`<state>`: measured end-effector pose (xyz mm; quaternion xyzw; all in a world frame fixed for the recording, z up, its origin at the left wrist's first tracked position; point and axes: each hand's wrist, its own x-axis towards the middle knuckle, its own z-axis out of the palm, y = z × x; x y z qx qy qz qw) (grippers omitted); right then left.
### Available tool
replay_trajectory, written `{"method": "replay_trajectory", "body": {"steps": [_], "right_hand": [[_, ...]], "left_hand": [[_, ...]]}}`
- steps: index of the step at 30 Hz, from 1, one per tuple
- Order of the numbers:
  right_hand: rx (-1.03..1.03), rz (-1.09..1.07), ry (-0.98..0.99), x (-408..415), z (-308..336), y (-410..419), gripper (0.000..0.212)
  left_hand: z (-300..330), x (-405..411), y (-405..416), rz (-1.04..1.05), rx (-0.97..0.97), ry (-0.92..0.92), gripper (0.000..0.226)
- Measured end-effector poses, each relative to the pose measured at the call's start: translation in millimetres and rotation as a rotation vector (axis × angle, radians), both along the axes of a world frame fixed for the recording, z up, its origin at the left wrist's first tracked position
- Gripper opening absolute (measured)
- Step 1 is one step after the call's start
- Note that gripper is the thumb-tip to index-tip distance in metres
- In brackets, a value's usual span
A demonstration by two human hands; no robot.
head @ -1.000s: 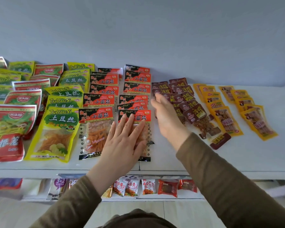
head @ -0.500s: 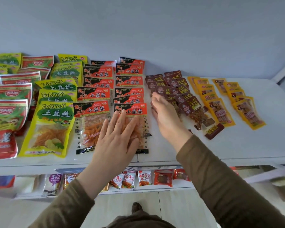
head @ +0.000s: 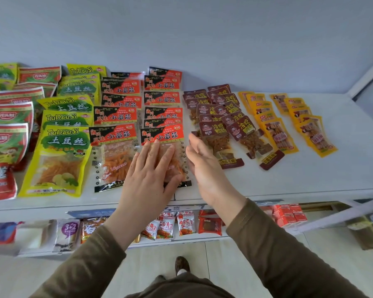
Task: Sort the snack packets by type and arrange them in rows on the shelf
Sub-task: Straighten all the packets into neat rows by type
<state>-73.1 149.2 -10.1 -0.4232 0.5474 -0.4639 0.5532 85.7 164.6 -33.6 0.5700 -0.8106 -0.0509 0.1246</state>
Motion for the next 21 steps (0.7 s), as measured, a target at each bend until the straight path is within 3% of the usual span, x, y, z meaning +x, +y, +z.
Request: {"method": "replay_trajectory", "body": {"steps": [7,15,19,21], "right_hand": [[-0.207,0.045,0.247,-17,13,1,0.043],[-0.336,-0.077,0.902,-118,17,-36,0.041],[-0.481,0.21,1.251,-122,11,-65,0.049],[-0.449,0.368,1.413,-121,5,-78,0.052]], "left_hand": [[15,-1,8,-0.009,0.003,0.056,0.07],[27,-63,-6,-0.133,-0.022,-0.017,0.063],[16,-105,-36,-0.046,-0.002,-0.046,0.063],[12,-124,-54,0.02,0.033,-0.07,0.063]]}}
